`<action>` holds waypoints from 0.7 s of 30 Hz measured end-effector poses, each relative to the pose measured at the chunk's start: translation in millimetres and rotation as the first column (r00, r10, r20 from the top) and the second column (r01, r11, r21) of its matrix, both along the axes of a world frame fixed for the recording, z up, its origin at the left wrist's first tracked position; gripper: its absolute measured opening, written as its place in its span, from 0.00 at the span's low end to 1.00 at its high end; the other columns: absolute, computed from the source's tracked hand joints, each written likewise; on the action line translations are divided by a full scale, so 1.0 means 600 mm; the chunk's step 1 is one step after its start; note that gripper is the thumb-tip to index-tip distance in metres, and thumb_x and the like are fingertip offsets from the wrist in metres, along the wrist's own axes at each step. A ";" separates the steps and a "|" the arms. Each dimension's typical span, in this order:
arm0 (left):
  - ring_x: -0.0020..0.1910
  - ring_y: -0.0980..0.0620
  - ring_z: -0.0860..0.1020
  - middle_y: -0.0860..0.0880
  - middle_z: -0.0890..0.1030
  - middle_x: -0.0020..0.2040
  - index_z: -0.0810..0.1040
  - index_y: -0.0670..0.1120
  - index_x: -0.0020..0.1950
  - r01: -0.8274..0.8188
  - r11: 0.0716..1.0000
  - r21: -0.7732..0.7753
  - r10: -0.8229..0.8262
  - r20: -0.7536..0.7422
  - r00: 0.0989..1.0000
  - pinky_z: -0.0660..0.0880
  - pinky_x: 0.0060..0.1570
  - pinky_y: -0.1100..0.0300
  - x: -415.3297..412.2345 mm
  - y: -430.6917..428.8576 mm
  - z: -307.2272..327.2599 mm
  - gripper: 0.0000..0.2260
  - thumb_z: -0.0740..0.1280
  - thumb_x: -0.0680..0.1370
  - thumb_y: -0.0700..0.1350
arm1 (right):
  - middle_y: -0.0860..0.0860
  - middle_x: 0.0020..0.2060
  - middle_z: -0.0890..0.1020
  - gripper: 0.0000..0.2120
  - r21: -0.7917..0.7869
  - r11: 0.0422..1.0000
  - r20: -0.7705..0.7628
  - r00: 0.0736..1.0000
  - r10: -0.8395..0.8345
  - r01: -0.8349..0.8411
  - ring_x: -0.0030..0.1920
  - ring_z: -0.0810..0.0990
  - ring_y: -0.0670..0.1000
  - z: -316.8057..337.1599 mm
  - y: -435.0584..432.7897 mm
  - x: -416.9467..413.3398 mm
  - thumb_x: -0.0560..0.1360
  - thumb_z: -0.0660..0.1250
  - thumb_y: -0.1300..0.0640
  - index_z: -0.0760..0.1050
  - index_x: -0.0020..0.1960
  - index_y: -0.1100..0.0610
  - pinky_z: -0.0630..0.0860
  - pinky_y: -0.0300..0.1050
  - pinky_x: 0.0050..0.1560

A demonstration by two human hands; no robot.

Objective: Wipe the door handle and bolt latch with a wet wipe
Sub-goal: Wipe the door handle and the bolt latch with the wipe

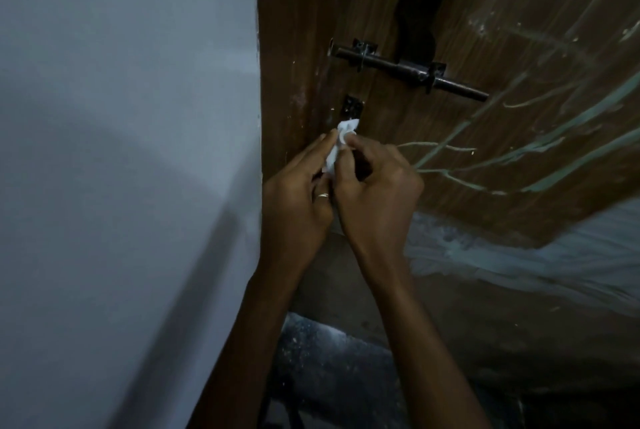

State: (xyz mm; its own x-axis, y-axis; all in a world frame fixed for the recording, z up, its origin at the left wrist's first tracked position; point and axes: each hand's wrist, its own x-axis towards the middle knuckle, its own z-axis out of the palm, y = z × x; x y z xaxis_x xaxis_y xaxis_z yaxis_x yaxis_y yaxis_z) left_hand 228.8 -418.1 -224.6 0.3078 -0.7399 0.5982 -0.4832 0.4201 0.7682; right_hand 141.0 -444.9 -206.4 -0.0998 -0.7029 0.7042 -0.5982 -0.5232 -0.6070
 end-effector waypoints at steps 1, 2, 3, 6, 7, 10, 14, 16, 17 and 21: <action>0.67 0.55 0.76 0.46 0.78 0.67 0.74 0.41 0.70 -0.005 0.999 -0.044 0.007 0.040 0.999 0.74 0.66 0.60 0.002 -0.004 -0.005 0.20 0.67 0.78 0.33 | 0.51 0.43 0.85 0.08 -0.003 1.000 -0.004 1.000 0.019 -0.019 0.40 0.79 0.41 0.002 0.003 0.004 0.78 0.69 0.61 0.84 0.55 0.58 0.72 0.26 0.43; 0.67 0.53 0.76 0.45 0.78 0.67 0.74 0.39 0.71 -0.014 0.997 -0.082 0.019 0.065 0.998 0.74 0.66 0.58 0.003 -0.007 -0.007 0.20 0.68 0.78 0.32 | 0.50 0.43 0.85 0.07 -0.005 0.999 -0.014 0.999 0.039 -0.039 0.40 0.80 0.42 0.005 0.004 0.007 0.78 0.69 0.61 0.84 0.54 0.58 0.73 0.28 0.43; 0.67 0.52 0.77 0.44 0.78 0.67 0.74 0.39 0.70 -0.037 0.992 -0.119 0.046 0.076 0.996 0.74 0.66 0.58 0.002 -0.010 -0.009 0.20 0.68 0.79 0.33 | 0.50 0.43 0.85 0.07 -0.006 0.998 -0.032 0.998 0.057 -0.058 0.41 0.80 0.42 0.007 0.004 0.010 0.78 0.68 0.62 0.84 0.53 0.58 0.73 0.29 0.43; 0.63 0.51 0.79 0.42 0.80 0.63 0.76 0.37 0.67 -0.160 0.964 -0.211 0.175 0.051 0.983 0.75 0.63 0.62 -0.010 -0.017 -0.008 0.16 0.67 0.80 0.36 | 0.51 0.45 0.84 0.07 -0.002 0.996 -0.101 0.991 0.088 -0.088 0.44 0.79 0.43 0.015 0.000 0.011 0.79 0.67 0.62 0.84 0.53 0.58 0.73 0.31 0.46; 0.61 0.50 0.80 0.41 0.81 0.62 0.77 0.37 0.66 -0.200 0.955 -0.219 0.212 0.033 0.977 0.76 0.62 0.63 -0.017 -0.019 -0.007 0.15 0.66 0.80 0.36 | 0.51 0.46 0.84 0.08 0.003 0.996 -0.122 0.988 0.092 -0.092 0.46 0.79 0.43 0.017 0.000 0.008 0.79 0.67 0.61 0.84 0.53 0.58 0.73 0.31 0.48; 0.60 0.50 0.80 0.40 0.82 0.61 0.79 0.36 0.64 -0.270 0.940 -0.211 0.267 -0.041 0.963 0.74 0.62 0.68 -0.038 -0.030 0.002 0.14 0.66 0.79 0.36 | 0.50 0.48 0.83 0.09 -0.003 0.997 -0.133 0.988 0.080 -0.081 0.48 0.79 0.43 0.024 -0.001 -0.005 0.79 0.66 0.59 0.84 0.55 0.56 0.74 0.34 0.49; 0.61 0.49 0.80 0.40 0.81 0.61 0.79 0.36 0.63 -0.331 0.912 -0.243 0.321 -0.079 0.944 0.77 0.60 0.63 -0.061 -0.058 0.013 0.14 0.65 0.79 0.37 | 0.50 0.50 0.83 0.10 -0.021 0.998 -0.100 0.994 0.053 -0.056 0.49 0.79 0.41 0.029 0.000 -0.030 0.80 0.67 0.58 0.83 0.58 0.57 0.73 0.29 0.50; 0.62 0.47 0.80 0.40 0.81 0.63 0.79 0.37 0.64 -0.361 0.905 -0.225 0.354 -0.073 0.933 0.77 0.60 0.61 -0.065 -0.075 0.014 0.14 0.64 0.79 0.35 | 0.49 0.50 0.83 0.10 -0.024 0.999 -0.087 0.995 0.041 -0.043 0.49 0.80 0.41 0.025 0.002 -0.044 0.80 0.67 0.58 0.82 0.59 0.58 0.75 0.31 0.49; 0.63 0.47 0.79 0.40 0.80 0.63 0.79 0.37 0.65 -0.377 0.903 -0.208 0.371 -0.066 0.926 0.76 0.62 0.63 -0.065 -0.081 0.014 0.16 0.64 0.78 0.33 | 0.49 0.50 0.83 0.10 -0.028 0.999 -0.081 0.996 0.037 -0.040 0.49 0.80 0.40 0.021 0.003 -0.051 0.80 0.67 0.58 0.82 0.59 0.59 0.76 0.31 0.48; 0.65 0.48 0.77 0.42 0.79 0.65 0.77 0.39 0.67 -0.404 0.902 -0.149 0.402 -0.044 0.914 0.65 0.65 0.76 -0.069 -0.089 0.014 0.18 0.63 0.78 0.31 | 0.44 0.50 0.80 0.10 0.008 0.999 -0.060 0.998 0.033 -0.033 0.49 0.80 0.40 0.004 0.004 -0.073 0.80 0.68 0.58 0.82 0.59 0.58 0.78 0.35 0.47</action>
State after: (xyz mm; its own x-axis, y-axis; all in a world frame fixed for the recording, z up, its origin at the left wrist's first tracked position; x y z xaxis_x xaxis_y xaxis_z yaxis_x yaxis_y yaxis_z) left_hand 187.6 -471.5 -216.0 0.5684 -0.4516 0.6877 -0.6271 0.3033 0.7175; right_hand 97.2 -442.2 -203.9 -0.0344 -0.7104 0.7029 -0.6160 -0.5388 -0.5747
